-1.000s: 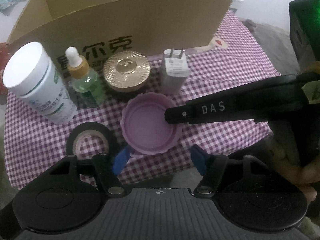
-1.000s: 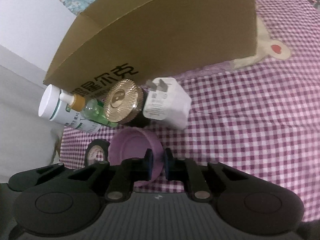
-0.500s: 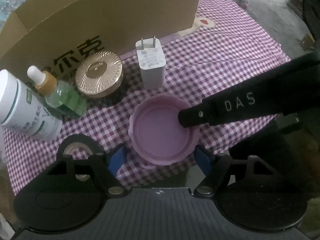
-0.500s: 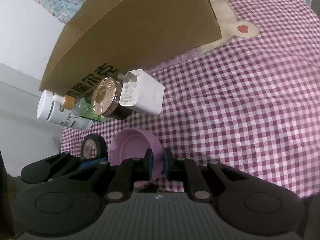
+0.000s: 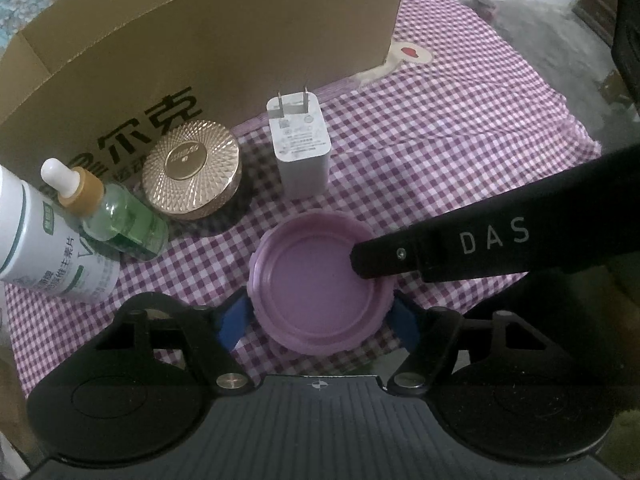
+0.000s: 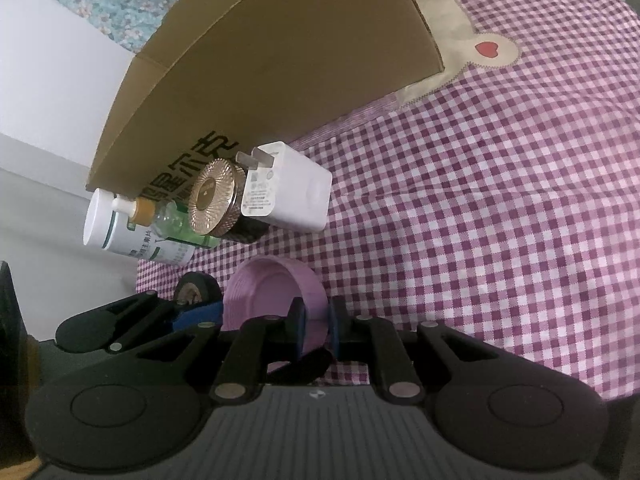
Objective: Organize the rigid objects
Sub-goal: 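Reach the right tool to the pink lid rim and close on it, then carry the pink lid with the right tool into the box and release, then reach the right tool to the black tape roll and close on it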
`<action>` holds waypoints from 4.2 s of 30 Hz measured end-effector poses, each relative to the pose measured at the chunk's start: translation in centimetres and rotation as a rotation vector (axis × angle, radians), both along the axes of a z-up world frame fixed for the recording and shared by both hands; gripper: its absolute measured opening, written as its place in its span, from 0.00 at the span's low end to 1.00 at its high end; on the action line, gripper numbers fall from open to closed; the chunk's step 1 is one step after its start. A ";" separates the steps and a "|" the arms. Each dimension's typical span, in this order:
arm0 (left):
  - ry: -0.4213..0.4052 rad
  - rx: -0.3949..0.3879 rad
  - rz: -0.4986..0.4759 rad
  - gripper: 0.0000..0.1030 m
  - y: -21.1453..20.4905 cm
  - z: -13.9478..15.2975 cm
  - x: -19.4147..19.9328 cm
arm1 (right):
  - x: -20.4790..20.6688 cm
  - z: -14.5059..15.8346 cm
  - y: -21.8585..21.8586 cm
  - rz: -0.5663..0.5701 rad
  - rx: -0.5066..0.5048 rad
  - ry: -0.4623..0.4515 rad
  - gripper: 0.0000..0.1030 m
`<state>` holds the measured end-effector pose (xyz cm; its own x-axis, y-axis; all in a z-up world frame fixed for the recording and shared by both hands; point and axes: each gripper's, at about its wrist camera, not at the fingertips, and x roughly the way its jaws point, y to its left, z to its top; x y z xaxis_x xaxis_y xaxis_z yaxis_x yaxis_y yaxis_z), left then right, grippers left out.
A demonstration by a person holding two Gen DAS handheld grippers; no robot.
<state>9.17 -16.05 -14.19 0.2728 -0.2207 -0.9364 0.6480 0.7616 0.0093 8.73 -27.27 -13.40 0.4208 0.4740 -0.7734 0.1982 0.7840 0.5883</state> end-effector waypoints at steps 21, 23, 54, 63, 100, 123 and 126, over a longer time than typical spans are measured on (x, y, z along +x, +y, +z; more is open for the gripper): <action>-0.139 -0.050 -0.046 0.69 1.1 7.2 -5.1 | -5.0 6.9 0.0 -0.015 -0.047 -0.106 0.15; -0.163 -0.069 -0.048 0.69 1.1 8.3 -5.7 | -5.9 8.5 0.0 -0.022 -0.064 -0.135 0.15; -0.096 0.019 0.192 0.70 4.4 13.4 16.7 | 20.5 13.6 3.5 0.176 -0.043 -0.149 0.15; 0.036 0.088 0.328 0.70 4.8 8.8 23.5 | 28.8 7.5 4.8 0.207 -0.029 -0.004 0.15; -0.222 -0.277 0.309 0.80 9.2 22.7 11.3 | 18.7 13.9 -1.0 0.047 0.313 -0.229 0.18; -0.055 -0.126 0.390 0.83 12.9 6.9 0.1 | 2.4 4.2 5.6 0.110 0.068 -0.067 0.21; -0.043 -0.090 0.379 0.82 12.6 5.4 0.2 | 3.5 2.7 7.1 0.128 0.045 -0.022 0.21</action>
